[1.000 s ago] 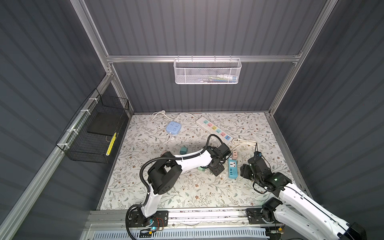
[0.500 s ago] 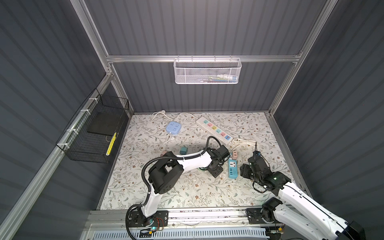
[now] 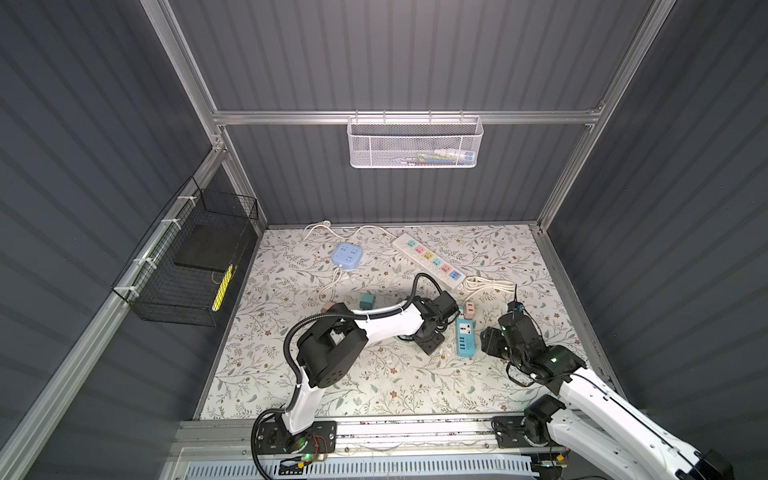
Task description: Insert the plug
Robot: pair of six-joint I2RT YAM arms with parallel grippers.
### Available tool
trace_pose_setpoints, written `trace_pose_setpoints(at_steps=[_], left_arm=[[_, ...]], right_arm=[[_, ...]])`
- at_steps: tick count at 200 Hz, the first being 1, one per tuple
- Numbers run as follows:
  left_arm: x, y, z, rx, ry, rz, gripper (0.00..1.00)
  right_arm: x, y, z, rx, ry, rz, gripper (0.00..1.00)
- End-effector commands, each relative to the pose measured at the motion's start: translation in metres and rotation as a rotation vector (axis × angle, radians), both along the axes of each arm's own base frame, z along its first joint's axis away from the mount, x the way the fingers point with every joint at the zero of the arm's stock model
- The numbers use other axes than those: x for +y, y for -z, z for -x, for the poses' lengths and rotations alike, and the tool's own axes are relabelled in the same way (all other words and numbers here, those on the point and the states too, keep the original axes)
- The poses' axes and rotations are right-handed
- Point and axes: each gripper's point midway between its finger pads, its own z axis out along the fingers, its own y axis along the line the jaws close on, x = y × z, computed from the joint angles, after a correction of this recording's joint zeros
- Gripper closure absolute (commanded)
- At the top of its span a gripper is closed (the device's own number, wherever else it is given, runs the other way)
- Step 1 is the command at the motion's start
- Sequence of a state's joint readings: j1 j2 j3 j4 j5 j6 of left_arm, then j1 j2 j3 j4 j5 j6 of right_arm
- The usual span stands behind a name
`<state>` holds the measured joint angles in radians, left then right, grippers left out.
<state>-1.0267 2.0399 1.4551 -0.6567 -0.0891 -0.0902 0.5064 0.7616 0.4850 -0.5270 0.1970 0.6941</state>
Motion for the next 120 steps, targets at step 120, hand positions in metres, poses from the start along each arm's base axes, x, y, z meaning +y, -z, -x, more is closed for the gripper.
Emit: trace_pose_setpoints(at_steps=[120], left_arm=[[-0.033, -0.079, -0.013, -0.294, 0.014, 0.546, 0.72]], right_arm=[[0.017, -0.030, -0.003, -0.050, -0.106, -0.047, 0.45]])
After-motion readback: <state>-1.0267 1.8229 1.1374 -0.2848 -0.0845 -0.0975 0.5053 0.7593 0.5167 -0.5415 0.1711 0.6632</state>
